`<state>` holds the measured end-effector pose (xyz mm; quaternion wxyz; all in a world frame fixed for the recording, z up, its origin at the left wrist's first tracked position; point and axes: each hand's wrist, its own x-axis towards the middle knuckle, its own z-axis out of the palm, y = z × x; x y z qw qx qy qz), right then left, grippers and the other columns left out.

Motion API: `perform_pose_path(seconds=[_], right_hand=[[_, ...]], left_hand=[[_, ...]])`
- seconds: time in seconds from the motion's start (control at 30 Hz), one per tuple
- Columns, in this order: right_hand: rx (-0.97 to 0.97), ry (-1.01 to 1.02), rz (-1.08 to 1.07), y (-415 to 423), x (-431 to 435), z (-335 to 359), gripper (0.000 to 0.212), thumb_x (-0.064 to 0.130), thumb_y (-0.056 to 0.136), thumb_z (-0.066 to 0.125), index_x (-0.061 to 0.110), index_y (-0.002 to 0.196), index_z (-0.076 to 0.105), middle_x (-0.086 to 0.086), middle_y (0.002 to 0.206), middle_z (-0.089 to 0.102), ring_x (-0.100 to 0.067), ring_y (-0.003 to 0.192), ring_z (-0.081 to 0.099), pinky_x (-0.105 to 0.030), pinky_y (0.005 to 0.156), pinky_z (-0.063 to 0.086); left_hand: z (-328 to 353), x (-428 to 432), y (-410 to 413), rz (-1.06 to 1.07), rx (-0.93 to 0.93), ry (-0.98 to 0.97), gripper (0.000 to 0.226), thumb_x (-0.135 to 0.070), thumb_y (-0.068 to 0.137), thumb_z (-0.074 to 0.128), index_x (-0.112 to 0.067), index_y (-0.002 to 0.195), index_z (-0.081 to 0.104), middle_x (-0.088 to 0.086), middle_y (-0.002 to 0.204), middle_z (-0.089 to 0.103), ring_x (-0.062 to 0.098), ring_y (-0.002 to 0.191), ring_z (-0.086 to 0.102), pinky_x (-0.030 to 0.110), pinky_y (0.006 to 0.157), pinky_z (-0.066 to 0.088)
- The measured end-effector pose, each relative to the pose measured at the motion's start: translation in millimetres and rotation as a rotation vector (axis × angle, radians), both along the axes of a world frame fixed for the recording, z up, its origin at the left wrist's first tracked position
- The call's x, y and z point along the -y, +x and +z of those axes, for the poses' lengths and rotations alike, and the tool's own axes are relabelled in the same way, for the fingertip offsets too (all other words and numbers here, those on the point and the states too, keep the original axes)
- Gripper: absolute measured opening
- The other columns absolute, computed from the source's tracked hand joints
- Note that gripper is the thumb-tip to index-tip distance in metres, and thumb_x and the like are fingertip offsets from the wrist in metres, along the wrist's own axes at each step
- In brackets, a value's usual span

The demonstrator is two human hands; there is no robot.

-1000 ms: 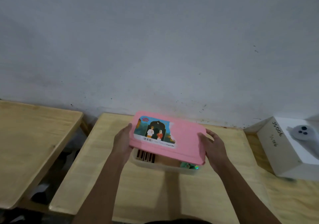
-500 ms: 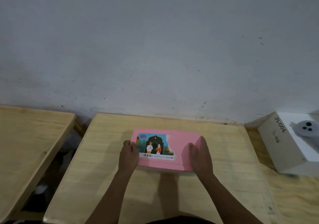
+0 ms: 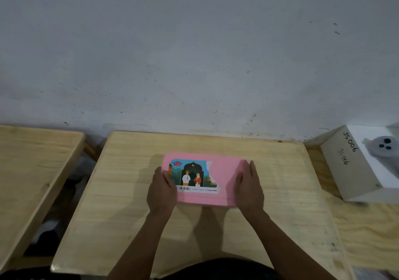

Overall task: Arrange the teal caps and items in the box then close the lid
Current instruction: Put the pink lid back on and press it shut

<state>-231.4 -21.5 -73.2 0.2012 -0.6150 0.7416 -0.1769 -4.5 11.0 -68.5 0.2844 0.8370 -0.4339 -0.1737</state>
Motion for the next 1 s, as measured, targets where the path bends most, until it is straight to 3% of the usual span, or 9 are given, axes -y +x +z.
perform_pose_path(seconds=[0.07,0.13,0.23,0.37,0.47,0.57,0.8,1.0], right_hand=[[-0.085,-0.022,0.077,2.0,2.1,1.9,0.050,0.018,0.100,0.033,0.014,0.150,0.027,-0.009,0.160,0.019,-0.028,0.147,0.022,-0.052,0.107,0.040],[-0.127,-0.011,0.157,2.6,5.7,3.8,0.055,0.015,0.096,0.038,0.016,0.150,0.026,-0.007,0.161,0.016,-0.026,0.149,0.014,-0.052,0.113,0.032],[-0.099,0.027,0.151,3.5,13.1,10.6,0.055,0.022,0.096,0.037,0.019,0.150,0.027,-0.005,0.161,0.018,-0.024,0.148,0.014,-0.050,0.112,0.033],[-0.107,-0.003,0.127,7.3,14.2,12.5,0.051,0.030,0.097,0.030,0.018,0.146,0.033,-0.008,0.156,0.028,-0.027,0.145,0.023,-0.052,0.105,0.041],[-0.224,-0.035,0.166,10.7,13.8,5.7,0.057,0.035,0.096,0.021,0.014,0.148,0.030,-0.007,0.158,0.027,-0.024,0.149,0.013,-0.053,0.115,0.024],[-0.249,-0.027,0.222,11.2,15.0,2.8,0.062,0.037,0.097,0.013,0.011,0.152,0.024,-0.004,0.160,0.021,-0.019,0.150,0.007,-0.050,0.118,0.015],[-0.186,-0.098,0.258,7.9,17.1,-1.8,0.052,0.034,0.099,0.023,0.015,0.144,0.041,-0.011,0.152,0.039,-0.026,0.147,0.022,-0.047,0.103,0.045],[-0.140,-0.105,0.236,7.2,18.3,0.5,0.048,0.036,0.099,0.032,0.019,0.142,0.043,-0.008,0.153,0.038,-0.024,0.148,0.020,-0.046,0.098,0.047]], left_hand=[[-0.1,3.4,1.2,-0.045,0.077,0.064,0.039,-0.034,0.100,0.030,-0.012,0.128,0.046,0.015,0.114,0.063,0.038,0.096,0.062,0.045,0.075,0.052],[0.6,6.4,2.9,-0.110,0.152,0.105,0.048,-0.032,0.100,0.031,-0.008,0.141,0.036,0.016,0.130,0.057,0.038,0.108,0.059,0.047,0.082,0.050],[0.4,12.3,5.8,-0.212,0.220,0.170,0.053,-0.028,0.100,0.031,-0.009,0.149,0.023,0.014,0.150,0.038,0.035,0.126,0.048,0.048,0.093,0.048],[-0.2,18.5,8.8,-0.357,0.286,0.211,0.057,-0.023,0.098,0.032,-0.015,0.152,0.013,0.008,0.162,0.009,0.029,0.148,0.018,0.054,0.111,0.034],[0.2,22.0,9.4,-0.427,0.313,0.197,0.059,-0.023,0.098,0.032,-0.013,0.152,0.012,0.005,0.163,0.003,0.023,0.151,0.004,0.052,0.119,0.019],[-0.5,21.7,11.3,-0.457,0.331,0.143,0.056,-0.025,0.098,0.027,-0.014,0.152,0.017,0.003,0.163,0.009,0.022,0.151,0.007,0.052,0.119,0.021],[-5.5,24.1,14.3,-0.489,0.344,0.117,0.060,-0.040,0.093,0.014,-0.022,0.149,0.025,0.002,0.161,0.021,0.025,0.149,0.016,0.050,0.111,0.038],[-3.7,27.1,13.0,-0.469,0.320,0.116,0.056,-0.038,0.093,0.022,-0.022,0.146,0.031,0.002,0.158,0.027,0.024,0.147,0.024,0.046,0.092,0.052]])
